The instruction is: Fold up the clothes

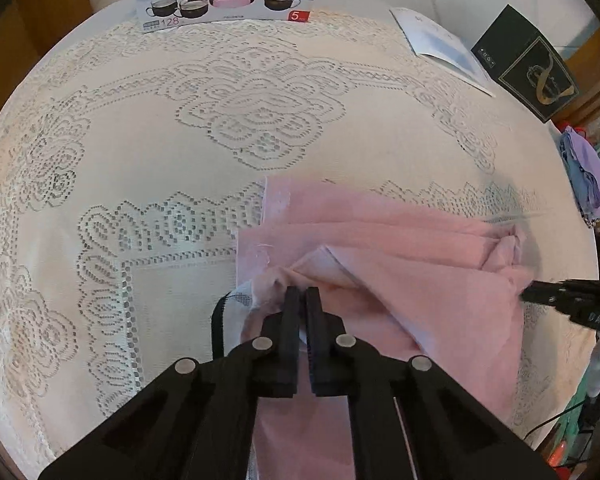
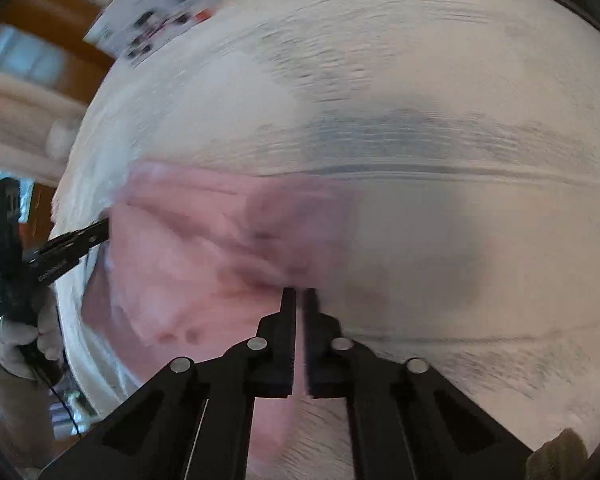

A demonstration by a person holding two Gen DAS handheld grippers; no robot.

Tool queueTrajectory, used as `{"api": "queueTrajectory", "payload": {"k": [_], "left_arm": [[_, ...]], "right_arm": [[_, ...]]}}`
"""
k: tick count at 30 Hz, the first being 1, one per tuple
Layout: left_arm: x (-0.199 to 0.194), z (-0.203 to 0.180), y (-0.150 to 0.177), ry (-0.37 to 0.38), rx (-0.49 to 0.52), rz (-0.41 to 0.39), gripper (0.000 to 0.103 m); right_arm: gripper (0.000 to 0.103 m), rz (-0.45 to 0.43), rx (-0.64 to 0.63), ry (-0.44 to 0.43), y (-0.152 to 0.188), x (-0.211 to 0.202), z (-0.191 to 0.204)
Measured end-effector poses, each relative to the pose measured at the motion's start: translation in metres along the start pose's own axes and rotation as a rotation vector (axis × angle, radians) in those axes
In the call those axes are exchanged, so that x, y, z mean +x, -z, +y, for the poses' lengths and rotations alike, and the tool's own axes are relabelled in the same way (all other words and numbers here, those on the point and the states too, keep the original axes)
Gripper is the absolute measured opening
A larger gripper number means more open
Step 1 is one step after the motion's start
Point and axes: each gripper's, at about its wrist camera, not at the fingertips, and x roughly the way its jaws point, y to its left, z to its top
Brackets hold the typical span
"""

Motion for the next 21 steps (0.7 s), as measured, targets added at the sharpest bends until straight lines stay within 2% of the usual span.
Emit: {"api": "queueTrajectory", "payload": {"k": [1, 2, 5, 8, 10, 12, 15, 16, 17, 18, 19, 21], "left_arm": [[-0.004, 0.0, 0.0, -0.004, -0.004, 0.0, 0.004], [-0.011, -0.001, 0.001, -0.003, -0.005, -0.007, 0.004], [-0.049, -0.01, 0.009, 0.026, 0.031, -0.079, 0.005], [-0.07, -0.031, 0.014, 0.1, 0.093, -0.116, 0.009], [-0.064, -0.053, 0.014, 0.155, 0.151, -0.108, 0.013], [-0.044, -0.072, 0.014, 0.192, 0.187, -0.058, 0.013], [-0.01, -0.077, 0.012, 0.134, 0.196, 0.0, 0.013], [-0.001, -0.072, 0.01, 0.077, 0.194, -0.002, 0.013], [0.007, -0.066, 0.007, 0.01, 0.191, -0.009, 0.013], [0.009, -0.055, 0.001, 0.017, 0.161, -0.034, 0.013], [0.008, -0.047, -0.004, 0.014, 0.129, -0.034, 0.011], [0.0, -0.037, -0.008, 0.003, 0.091, -0.031, 0.011]], "right_arm": [[0.006, -0.013, 0.005, -0.015, 0.003, -0.008, -0.003], [0.006, -0.034, 0.015, -0.067, 0.006, -0.017, -0.004], [0.007, -0.125, -0.031, -0.158, 0.014, -0.043, 0.012], [0.008, -0.167, -0.087, -0.235, 0.012, -0.05, 0.034], [0.013, -0.149, -0.112, -0.234, 0.004, -0.038, 0.05], [0.013, -0.096, -0.104, -0.211, -0.004, -0.016, 0.054], [0.011, -0.037, -0.076, -0.16, -0.017, 0.015, 0.045], [0.01, -0.048, -0.067, -0.119, -0.022, 0.021, 0.042], [0.009, -0.082, -0.041, -0.114, -0.027, 0.022, 0.034], [0.009, -0.115, -0.016, -0.109, -0.032, 0.022, 0.027], [0.011, -0.146, 0.016, -0.066, -0.035, 0.019, 0.02], [0.016, -0.188, 0.056, -0.08, -0.031, 0.005, 0.012]]}}
